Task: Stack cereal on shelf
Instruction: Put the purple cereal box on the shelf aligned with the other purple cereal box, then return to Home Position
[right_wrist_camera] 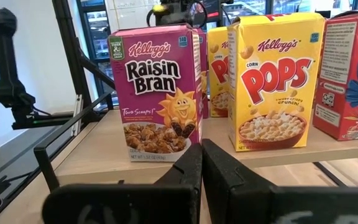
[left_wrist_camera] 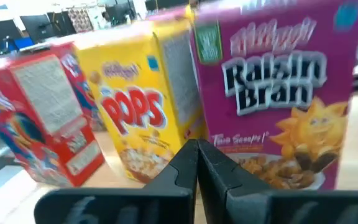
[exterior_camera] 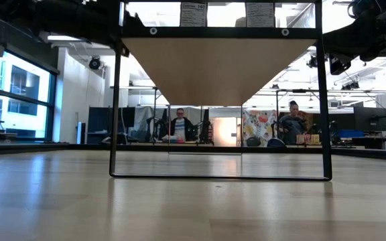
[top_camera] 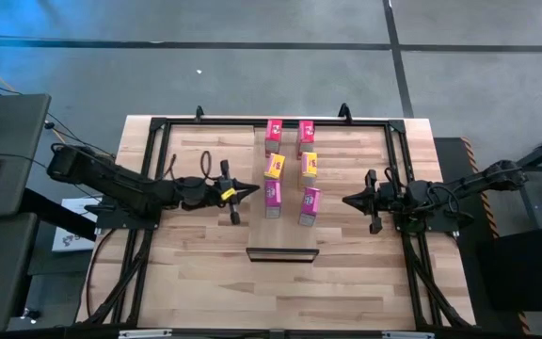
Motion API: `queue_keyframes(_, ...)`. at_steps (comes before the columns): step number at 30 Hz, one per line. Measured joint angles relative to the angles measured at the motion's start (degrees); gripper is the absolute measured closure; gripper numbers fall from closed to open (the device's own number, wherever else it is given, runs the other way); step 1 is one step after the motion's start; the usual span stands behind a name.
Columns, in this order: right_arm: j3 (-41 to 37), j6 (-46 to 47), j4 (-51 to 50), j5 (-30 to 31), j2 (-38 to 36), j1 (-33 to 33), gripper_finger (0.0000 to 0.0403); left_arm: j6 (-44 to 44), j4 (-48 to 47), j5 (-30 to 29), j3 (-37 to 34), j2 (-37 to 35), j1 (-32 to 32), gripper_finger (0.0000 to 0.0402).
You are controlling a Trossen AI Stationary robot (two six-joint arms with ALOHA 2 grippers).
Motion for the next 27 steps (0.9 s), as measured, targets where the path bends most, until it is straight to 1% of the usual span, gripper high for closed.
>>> queue_keyframes(6, 0.0, 0.0, -0.31, -0.2, 0.0, 0.01, 0.0403, -0.14, -1.25, 1.89, -4.75, -11.05, -0.95, 0.0401)
queue_keyframes(14, 0.0, 0.0, -0.33, -0.38, 0.0, 0.0, 0.0403, 0.58, -1.4, 2.11, -16.35, -30.24, -1.79, 0.0401)
queue_keyframes(17, 0.0, -0.07, -0.25, -0.27, 0.0, 0.01, 0.0403, 1.58, -1.63, 4.43, -19.6, -36.34, -1.79, 0.0401)
queue_keyframes(21, 0.0, -0.48, -0.01, 1.41, -0.02, 0.02, 0.0403, 3.11, -2.28, 8.37, -22.85, -42.34, -1.79, 0.0401)
queue_keyframes(24, 0.0, 0.09, -0.02, 1.76, 0.0, 0.0, 0.0403, 5.75, -7.83, 11.21, -24.17, -46.36, -1.79, 0.0401)
queue_keyframes(27, 0.0, 1.5, -0.02, 1.69, 0.0, 0.02, 0.0403, 5.94, -14.83, 12.41, -24.25, -50.49, -1.79, 0.0401)
